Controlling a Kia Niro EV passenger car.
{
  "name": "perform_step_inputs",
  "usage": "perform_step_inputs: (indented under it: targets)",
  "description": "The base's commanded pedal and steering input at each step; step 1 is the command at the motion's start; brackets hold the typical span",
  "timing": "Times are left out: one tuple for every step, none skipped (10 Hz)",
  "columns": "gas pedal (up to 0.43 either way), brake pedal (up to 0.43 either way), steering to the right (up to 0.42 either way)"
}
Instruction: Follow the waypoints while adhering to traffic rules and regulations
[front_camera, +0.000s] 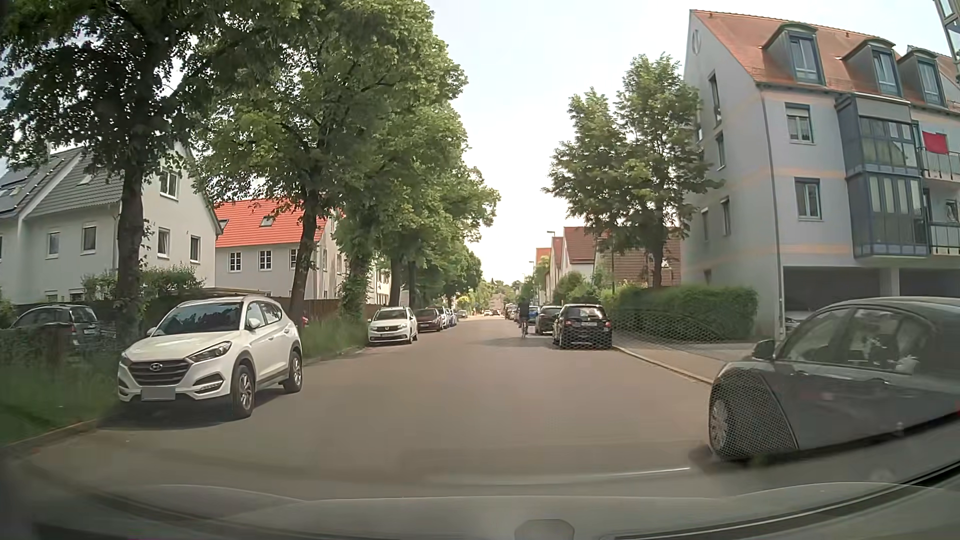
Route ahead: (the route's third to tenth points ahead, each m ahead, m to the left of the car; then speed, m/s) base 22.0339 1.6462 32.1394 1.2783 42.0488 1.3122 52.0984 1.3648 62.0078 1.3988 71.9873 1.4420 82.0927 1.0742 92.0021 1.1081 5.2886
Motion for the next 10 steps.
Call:
perform_step_inputs:
  targets:
    - [0.087, 0.0, -0.001]
    - [0.087, 0.0, -0.002]
    - [0.087, 0.0, -0.003]
    - [0.087, 0.0, -0.008]
    - [0.087, 0.0, -0.009]
    - [0.087, 0.0, -0.009]
    - [0.087, 0.0, -0.009]
    - [0.087, 0.0, -0.009]
    - [0.087, 0.0, -0.009]
    - [0.087, 0.0, -0.009]
